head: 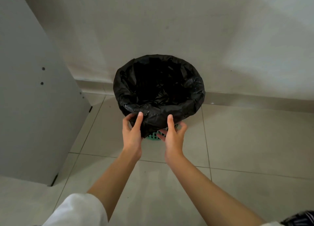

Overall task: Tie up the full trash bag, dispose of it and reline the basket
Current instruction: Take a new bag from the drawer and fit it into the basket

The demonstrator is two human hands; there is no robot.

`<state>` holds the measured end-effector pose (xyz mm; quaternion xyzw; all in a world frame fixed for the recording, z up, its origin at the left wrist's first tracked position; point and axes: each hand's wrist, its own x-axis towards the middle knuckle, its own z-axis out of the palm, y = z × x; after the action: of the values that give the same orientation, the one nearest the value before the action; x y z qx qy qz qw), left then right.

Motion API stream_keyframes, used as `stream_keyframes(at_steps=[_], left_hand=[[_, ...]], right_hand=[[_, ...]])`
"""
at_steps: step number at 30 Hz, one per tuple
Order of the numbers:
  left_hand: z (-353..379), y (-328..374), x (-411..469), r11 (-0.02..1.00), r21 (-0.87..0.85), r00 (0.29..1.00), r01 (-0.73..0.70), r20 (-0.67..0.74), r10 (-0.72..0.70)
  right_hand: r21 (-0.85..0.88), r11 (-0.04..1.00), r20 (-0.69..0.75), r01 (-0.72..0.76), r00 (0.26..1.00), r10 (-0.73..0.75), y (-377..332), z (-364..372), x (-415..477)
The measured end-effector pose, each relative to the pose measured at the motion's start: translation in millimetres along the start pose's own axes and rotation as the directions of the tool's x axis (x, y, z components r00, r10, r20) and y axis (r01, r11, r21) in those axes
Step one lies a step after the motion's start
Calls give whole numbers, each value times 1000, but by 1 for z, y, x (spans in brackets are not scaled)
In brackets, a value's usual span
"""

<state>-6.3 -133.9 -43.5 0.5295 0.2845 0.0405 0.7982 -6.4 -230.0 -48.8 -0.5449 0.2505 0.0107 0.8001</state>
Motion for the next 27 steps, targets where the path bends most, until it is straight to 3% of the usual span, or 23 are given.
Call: stream_keyframes(at_steps=[3,7,13,16,19,21,24,27], left_hand=[[-7,-3,0,999,46,998,22,52,-24],[-19,-11,3,981,193,999,5,32,-12],[-26,-11,0,828,515,969,-222,24,245],[-22,-11,-9,786,528,939,-320,69,336],[-16,-12,-12,768,530,932,-361,176,316],[-13,-11,-8,801,521,955,-293,197,221],[-12,0,-3,809,556,969,-192,238,67],[-13,12,-1,799,567,952,-202,306,23]], right_hand=[[-25,999,70,32,997,-30,1,5,-3],[-218,970,-21,103,994,-111,11,3,-3],[-111,987,-127,114,984,-128,15,-1,3],[-113,984,-138,135,979,-150,20,3,1],[-184,968,-68,170,980,-185,26,6,-4],[-309,919,-21,246,964,-265,28,6,-8],[-480,764,86,432,889,-449,30,6,-15],[-557,611,255,563,816,-519,36,7,-19]])
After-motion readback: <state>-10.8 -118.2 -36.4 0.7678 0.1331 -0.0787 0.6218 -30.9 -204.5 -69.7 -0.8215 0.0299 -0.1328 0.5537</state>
